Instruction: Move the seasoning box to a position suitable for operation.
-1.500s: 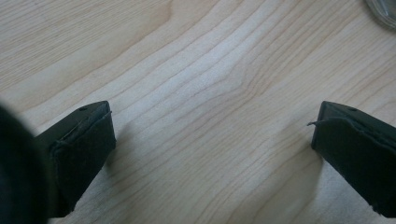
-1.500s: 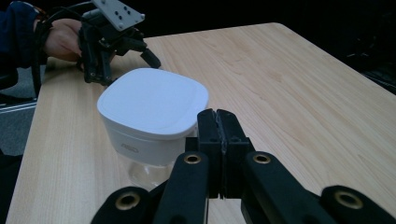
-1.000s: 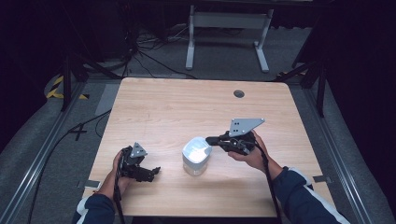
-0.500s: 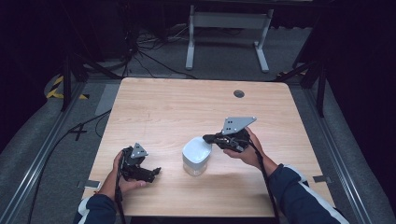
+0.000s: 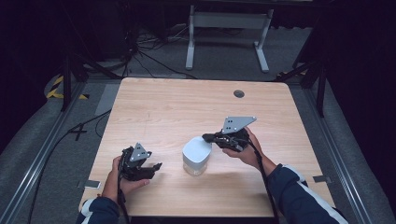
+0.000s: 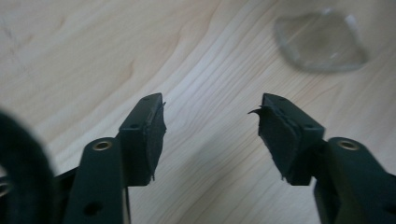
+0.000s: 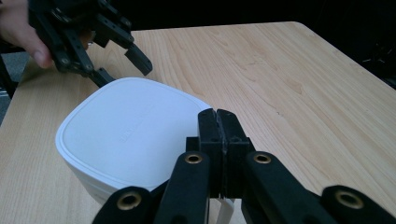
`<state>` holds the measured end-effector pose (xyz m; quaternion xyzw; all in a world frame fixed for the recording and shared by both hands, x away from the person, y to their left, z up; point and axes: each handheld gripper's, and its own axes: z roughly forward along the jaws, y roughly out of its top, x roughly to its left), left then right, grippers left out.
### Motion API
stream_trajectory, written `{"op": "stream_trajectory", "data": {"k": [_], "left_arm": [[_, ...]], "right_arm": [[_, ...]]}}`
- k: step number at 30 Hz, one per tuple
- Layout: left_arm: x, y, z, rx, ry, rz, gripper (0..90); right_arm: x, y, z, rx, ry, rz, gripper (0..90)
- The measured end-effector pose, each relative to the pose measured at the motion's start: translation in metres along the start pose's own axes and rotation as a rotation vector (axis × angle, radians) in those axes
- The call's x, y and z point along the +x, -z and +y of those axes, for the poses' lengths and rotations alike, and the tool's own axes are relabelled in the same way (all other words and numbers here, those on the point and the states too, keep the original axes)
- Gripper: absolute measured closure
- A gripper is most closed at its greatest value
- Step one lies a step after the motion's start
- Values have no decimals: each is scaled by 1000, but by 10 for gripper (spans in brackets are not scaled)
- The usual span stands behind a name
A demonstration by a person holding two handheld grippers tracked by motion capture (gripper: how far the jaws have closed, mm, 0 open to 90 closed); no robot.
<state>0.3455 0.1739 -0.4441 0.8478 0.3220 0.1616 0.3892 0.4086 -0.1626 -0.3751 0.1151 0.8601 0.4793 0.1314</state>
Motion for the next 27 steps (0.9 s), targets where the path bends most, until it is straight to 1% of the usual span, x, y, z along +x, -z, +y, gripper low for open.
{"op": "stream_trajectory", "data": {"k": [1,2,3,4,5,6,7,8,9,10,11,12,13,14,15,16,17,18,19,20,22,24,27], "left_arm": [[0,0,0,0,0,0,473],[-5,4,5,-17,-9,-4,473],[-8,7,10,-24,-39,2,496],[-12,11,15,-37,-54,-6,523],[-14,16,19,-49,-71,-5,624],[-21,24,28,-103,-95,-35,654],[-25,26,32,-120,-109,-47,688],[-25,26,32,-120,-109,-47,717],[-30,28,36,-133,-125,-49,748],[-33,28,38,-140,-142,-54,748],[-38,27,41,-144,-155,-62,767],[-40,27,43,-137,-173,-62,784],[-45,25,46,-137,-176,-70,791],[-47,24,48,-136,-189,-78,808],[-50,23,50,-142,-191,-85,808],[-54,21,54,-146,-191,-88,809],[-55,20,56,-148,-186,-103,809],[-57,19,58,-151,-198,-96,810],[-58,18,60,-148,-198,-93,810],[-59,17,61,-155,-193,-98,813],[-59,17,63,-160,-195,-94,820],[-58,16,65,-174,-187,-88,827],[-58,17,69,-190,-179,-91,836]], "right_arm": [[0,0,0,0,0,0,900],[0,0,0,0,-1,-1,900],[0,0,0,-1,-3,-3,900],[1,0,0,-1,-4,-6,900],[1,0,0,0,-2,-12,900],[2,0,0,0,-4,-13,900],[2,0,0,0,-7,-13,900],[2,0,0,0,-7,-13,900],[2,-1,0,-1,-17,-17,900],[2,-1,0,-1,-17,-17,900],[2,-1,0,-3,-19,-20,900],[1,-1,-1,-3,-23,-25,900],[1,-1,-1,-2,-29,-29,900],[-1,-1,-2,11,-38,-48,900],[-1,-1,-2,11,-38,-48,900],[-3,-3,-6,21,-51,-38,900],[-3,-5,-8,32,-55,-32,900],[-3,-6,-9,36,-49,-36,900],[-2,-5,-8,30,-50,-37,900],[-2,-4,-7,24,-46,-39,900],[0,-4,-6,27,-34,-44,900],[0,-4,-6,26,-40,-40,900],[-1,-4,-7,24,-46,-38,900]]}}
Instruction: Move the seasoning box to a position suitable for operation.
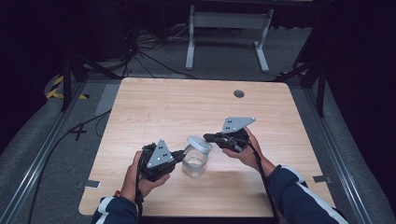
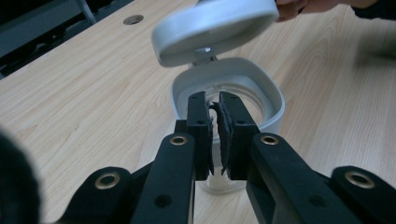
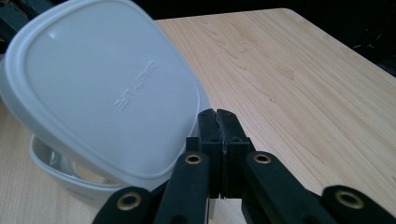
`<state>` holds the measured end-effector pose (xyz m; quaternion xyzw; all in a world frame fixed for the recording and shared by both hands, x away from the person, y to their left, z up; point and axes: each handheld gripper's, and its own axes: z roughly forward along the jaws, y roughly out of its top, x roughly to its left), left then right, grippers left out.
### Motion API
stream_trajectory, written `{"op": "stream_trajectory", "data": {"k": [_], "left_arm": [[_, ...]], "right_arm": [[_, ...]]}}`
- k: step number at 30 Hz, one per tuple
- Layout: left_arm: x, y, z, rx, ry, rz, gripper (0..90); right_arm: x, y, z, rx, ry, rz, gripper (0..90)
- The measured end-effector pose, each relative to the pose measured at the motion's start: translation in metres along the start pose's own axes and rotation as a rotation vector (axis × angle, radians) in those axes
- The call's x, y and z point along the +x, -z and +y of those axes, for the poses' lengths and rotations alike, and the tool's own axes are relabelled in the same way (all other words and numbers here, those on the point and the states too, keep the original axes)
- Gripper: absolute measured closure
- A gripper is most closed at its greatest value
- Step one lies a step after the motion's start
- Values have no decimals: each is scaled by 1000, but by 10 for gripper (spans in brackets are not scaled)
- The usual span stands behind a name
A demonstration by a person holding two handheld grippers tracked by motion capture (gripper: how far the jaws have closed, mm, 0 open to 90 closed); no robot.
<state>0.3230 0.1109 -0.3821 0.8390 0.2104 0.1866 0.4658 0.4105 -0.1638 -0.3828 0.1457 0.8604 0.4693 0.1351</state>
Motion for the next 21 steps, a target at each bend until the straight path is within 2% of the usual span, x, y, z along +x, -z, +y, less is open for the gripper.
{"op": "stream_trajectory", "data": {"k": [6,7,8,10,13,17,21], "left_arm": [[2,-6,9,-19,-10,3,857],[2,-7,11,-23,-5,8,857],[3,-7,12,-24,-17,13,857],[4,-8,13,-28,-7,20,857],[7,-7,17,-44,-20,32,860],[15,-9,23,-75,-4,21,861],[18,-13,29,-82,-18,19,856]], "right_arm": [[-2,0,-1,-2,-6,6,900],[-2,1,-2,-3,-7,6,900],[-1,1,-2,-1,-7,5,900],[-1,1,-3,2,-3,5,900],[-1,2,-5,11,-1,7,900],[0,5,-7,15,1,6,900],[-1,11,-11,21,2,-5,900]]}}
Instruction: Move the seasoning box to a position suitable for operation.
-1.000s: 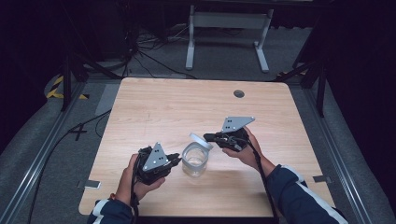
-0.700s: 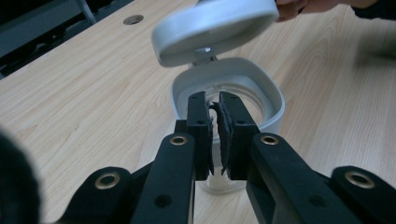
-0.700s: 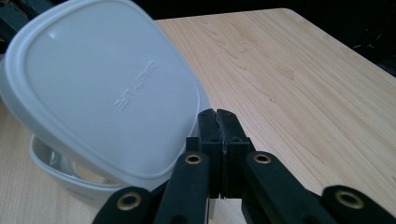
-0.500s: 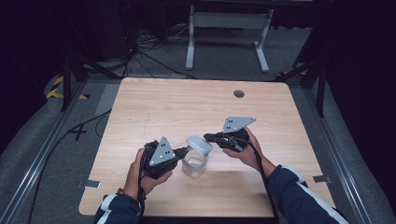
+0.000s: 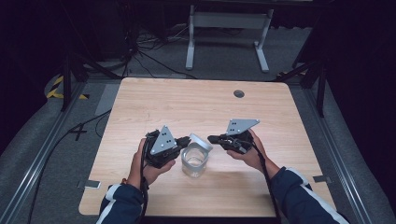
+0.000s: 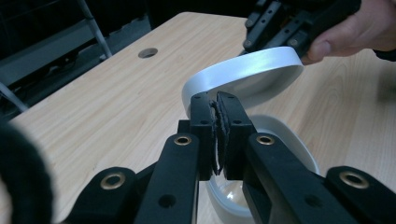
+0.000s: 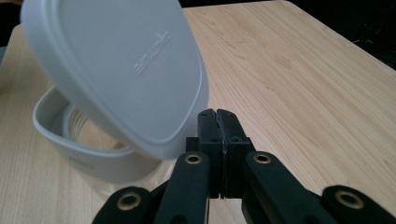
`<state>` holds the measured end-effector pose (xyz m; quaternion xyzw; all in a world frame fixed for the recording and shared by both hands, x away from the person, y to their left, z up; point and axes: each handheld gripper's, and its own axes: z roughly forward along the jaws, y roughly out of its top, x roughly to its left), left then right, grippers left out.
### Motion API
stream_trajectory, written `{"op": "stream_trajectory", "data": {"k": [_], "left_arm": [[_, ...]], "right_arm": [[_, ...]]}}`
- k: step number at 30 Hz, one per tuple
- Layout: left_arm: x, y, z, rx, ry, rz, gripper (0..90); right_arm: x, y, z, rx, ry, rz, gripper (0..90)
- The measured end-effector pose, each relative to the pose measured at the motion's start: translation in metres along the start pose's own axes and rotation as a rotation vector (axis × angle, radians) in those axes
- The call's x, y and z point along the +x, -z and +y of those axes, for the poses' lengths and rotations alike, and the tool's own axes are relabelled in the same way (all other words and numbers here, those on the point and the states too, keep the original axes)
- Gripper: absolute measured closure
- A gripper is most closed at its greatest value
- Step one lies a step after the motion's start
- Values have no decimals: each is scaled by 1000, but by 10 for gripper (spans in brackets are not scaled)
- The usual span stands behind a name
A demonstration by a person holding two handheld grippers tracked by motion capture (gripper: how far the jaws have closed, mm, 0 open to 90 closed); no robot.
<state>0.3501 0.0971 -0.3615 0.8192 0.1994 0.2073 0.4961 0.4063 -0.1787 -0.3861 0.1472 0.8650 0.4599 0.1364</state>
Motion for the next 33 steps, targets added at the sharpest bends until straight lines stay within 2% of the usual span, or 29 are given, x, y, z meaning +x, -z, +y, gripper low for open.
{"op": "stream_trajectory", "data": {"k": [3,5,8,9,13,17,19,22,25,30,33], "left_arm": [[2,-7,6,3,-23,-7,854],[4,-14,10,1,-25,-21,851],[6,-18,13,3,-39,-26,851],[7,-20,15,-1,-43,-32,851],[10,-27,18,-1,-57,-41,845],[13,-33,21,-2,-53,-62,843],[14,-34,22,-10,-57,-63,843],[17,-38,24,-7,-50,-85,848],[19,-41,25,-2,-67,-94,846],[20,-41,25,-4,-61,-117,834],[22,-38,22,1,-64,-114,797]], "right_arm": [[-3,9,-6,6,-8,-12,900],[-4,19,-12,15,-14,-32,900],[-4,25,-16,15,-20,-45,900],[-4,32,-19,21,-27,-54,900],[-1,41,-24,45,-20,-60,900],[3,48,-30,60,-24,-67,900],[3,49,-31,62,-25,-69,900],[4,53,-35,68,-33,-76,900],[4,58,-38,74,-40,-86,900],[6,67,-42,81,-54,-104,900],[7,73,-44,82,-61,-109,900]]}}
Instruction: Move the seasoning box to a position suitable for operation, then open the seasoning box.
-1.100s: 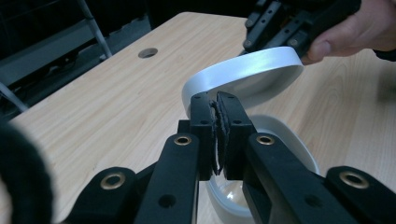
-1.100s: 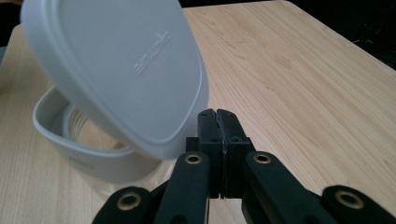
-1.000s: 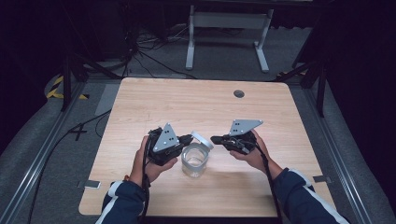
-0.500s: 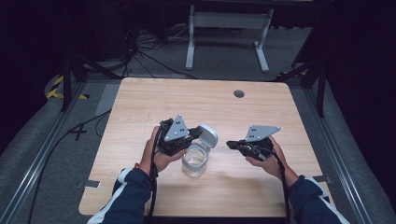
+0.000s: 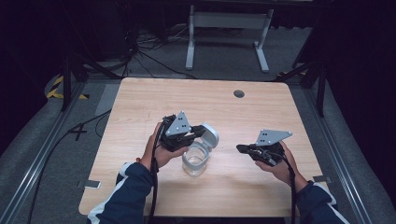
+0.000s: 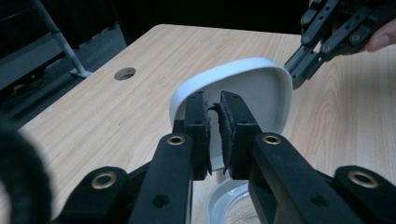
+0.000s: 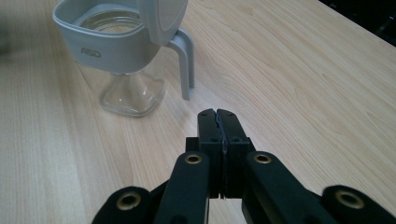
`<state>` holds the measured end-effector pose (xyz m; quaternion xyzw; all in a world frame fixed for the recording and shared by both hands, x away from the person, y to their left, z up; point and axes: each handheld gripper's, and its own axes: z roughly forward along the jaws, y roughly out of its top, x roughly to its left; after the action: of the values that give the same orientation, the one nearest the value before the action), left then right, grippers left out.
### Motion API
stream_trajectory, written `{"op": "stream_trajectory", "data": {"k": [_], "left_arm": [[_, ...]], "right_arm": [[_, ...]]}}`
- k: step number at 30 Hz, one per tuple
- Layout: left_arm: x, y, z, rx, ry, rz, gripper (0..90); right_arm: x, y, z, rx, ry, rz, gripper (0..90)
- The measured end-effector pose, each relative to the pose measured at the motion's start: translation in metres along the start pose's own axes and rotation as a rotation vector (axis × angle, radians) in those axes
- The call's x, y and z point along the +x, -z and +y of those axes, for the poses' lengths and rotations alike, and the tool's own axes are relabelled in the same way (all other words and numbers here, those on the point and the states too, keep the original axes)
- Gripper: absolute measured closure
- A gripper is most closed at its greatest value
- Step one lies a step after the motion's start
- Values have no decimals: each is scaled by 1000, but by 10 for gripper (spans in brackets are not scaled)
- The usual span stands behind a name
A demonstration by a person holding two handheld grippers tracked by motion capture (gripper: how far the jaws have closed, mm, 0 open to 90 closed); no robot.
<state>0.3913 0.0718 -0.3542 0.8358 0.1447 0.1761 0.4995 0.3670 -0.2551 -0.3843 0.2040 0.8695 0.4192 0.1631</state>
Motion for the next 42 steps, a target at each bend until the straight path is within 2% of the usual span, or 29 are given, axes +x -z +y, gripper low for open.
{"op": "stream_trajectory", "data": {"k": [3,4,10,15,17,19,20,24,26,29,31,32,34,35,37,38,42], "left_arm": [[-1,5,-4,-2,8,18,772],[0,7,-5,1,-2,24,772],[-2,21,-10,21,-15,95,733],[-4,31,-17,35,-20,123,696],[-4,37,-23,38,-13,135,687],[-3,41,-27,42,-6,147,632],[-3,46,-33,49,21,148,619],[-3,56,-43,63,37,178,587],[-3,65,-52,87,47,206,555],[-3,72,-61,127,50,228,520],[-2,77,-72,181,47,249,487],[-2,79,-78,204,58,254,475],[-2,80,-84,222,65,259,464],[-2,81,-94,267,62,259,439],[-2,82,-99,285,67,259,423],[-2,82,-108,322,70,260,410],[-1,80,-126,363,88,240,385]], "right_arm": [[-1,5,-2,7,4,-6,900],[-1,7,-2,8,2,-8,900],[-6,13,-7,11,0,-15,899],[-11,20,-11,10,1,-22,897],[-12,22,-12,9,0,-21,896],[-16,25,-16,11,-7,-26,896],[-17,26,-17,13,-10,-29,896],[-19,29,-21,18,-10,-37,895],[-19,33,-23,21,-12,-41,894],[-19,35,-25,26,-13,-48,893],[-19,37,-28,28,-13,-48,892],[-19,38,-29,31,-12,-50,892],[-19,39,-30,35,-12,-52,892],[-20,42,-34,40,-18,-56,891],[-20,43,-35,41,-17,-58,891],[-20,46,-39,46,-22,-66,889],[-20,50,-46,65,-23,-85,878]]}}
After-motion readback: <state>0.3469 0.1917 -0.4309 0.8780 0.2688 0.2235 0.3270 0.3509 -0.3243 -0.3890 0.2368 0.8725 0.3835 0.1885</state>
